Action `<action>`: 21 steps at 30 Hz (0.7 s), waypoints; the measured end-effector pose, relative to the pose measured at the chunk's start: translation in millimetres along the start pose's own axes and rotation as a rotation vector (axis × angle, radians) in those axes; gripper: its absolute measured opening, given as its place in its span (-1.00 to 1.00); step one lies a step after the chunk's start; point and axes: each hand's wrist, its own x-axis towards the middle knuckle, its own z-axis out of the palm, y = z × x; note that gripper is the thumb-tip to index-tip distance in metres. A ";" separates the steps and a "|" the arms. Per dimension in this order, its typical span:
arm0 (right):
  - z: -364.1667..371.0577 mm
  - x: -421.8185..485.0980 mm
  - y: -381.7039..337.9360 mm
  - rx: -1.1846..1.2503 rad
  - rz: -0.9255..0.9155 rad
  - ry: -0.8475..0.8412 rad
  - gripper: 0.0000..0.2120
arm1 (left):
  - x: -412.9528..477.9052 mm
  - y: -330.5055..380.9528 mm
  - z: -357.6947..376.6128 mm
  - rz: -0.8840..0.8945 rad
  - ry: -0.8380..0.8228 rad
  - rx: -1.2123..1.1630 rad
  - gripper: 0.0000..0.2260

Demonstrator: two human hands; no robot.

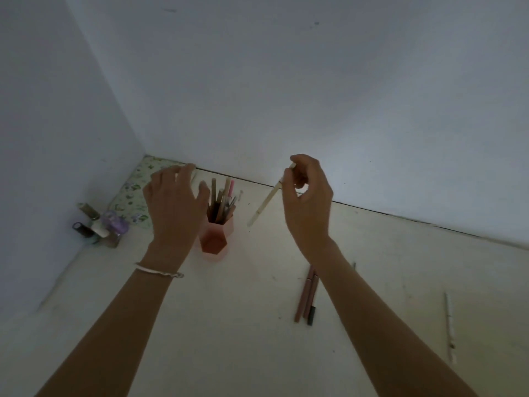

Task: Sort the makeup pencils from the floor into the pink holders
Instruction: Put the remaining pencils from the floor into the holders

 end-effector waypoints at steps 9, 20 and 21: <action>74.4 -46.9 9.4 -0.120 -0.097 -0.299 -0.85 | 0.3 -7.7 -33.1 -0.008 0.044 -0.233 -0.62; -41.1 -11.8 41.9 -0.124 0.167 0.042 -0.59 | -89.3 110.4 37.0 0.021 -0.560 -0.456 -0.83; -53.7 -12.1 46.7 -0.144 0.198 0.047 -0.61 | -101.3 118.9 50.3 -0.018 -0.680 -0.441 -0.82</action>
